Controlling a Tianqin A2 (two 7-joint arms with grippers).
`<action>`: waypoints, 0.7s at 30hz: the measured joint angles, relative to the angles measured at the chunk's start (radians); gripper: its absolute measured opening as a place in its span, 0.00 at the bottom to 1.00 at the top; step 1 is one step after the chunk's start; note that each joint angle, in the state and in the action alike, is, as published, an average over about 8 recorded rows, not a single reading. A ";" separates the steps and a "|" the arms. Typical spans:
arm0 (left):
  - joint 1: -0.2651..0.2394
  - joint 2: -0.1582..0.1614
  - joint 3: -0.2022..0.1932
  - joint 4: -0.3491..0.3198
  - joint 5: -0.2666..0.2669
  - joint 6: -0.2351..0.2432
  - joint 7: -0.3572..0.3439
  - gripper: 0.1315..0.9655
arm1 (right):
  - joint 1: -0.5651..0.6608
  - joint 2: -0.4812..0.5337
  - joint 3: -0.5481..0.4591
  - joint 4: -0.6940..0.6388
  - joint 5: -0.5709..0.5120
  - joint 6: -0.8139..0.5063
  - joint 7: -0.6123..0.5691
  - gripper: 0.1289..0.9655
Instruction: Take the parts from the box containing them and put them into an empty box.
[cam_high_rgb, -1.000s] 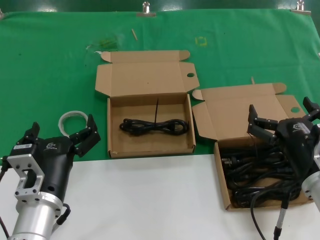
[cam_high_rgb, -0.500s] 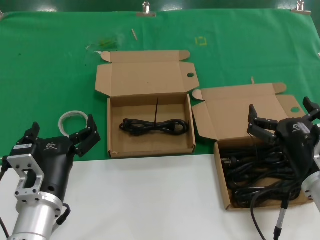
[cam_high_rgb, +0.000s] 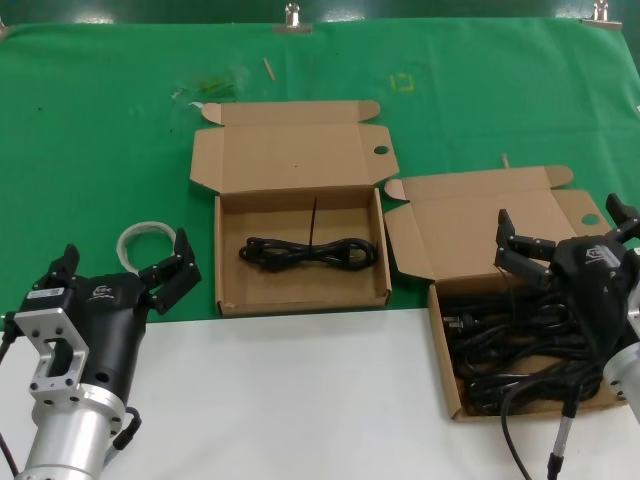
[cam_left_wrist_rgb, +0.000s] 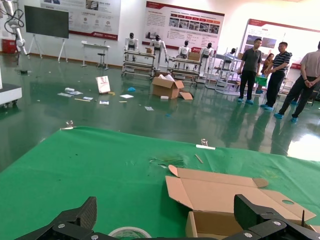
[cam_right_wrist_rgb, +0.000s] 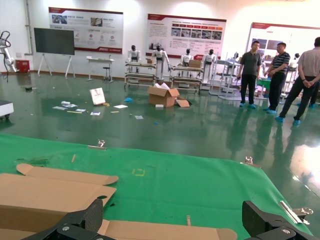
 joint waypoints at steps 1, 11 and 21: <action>0.000 0.000 0.000 0.000 0.000 0.000 0.000 1.00 | 0.000 0.000 0.000 0.000 0.000 0.000 0.000 1.00; 0.000 0.000 0.000 0.000 0.000 0.000 0.000 1.00 | 0.000 0.000 0.000 0.000 0.000 0.000 0.000 1.00; 0.000 0.000 0.000 0.000 0.000 0.000 0.000 1.00 | 0.000 0.000 0.000 0.000 0.000 0.000 0.000 1.00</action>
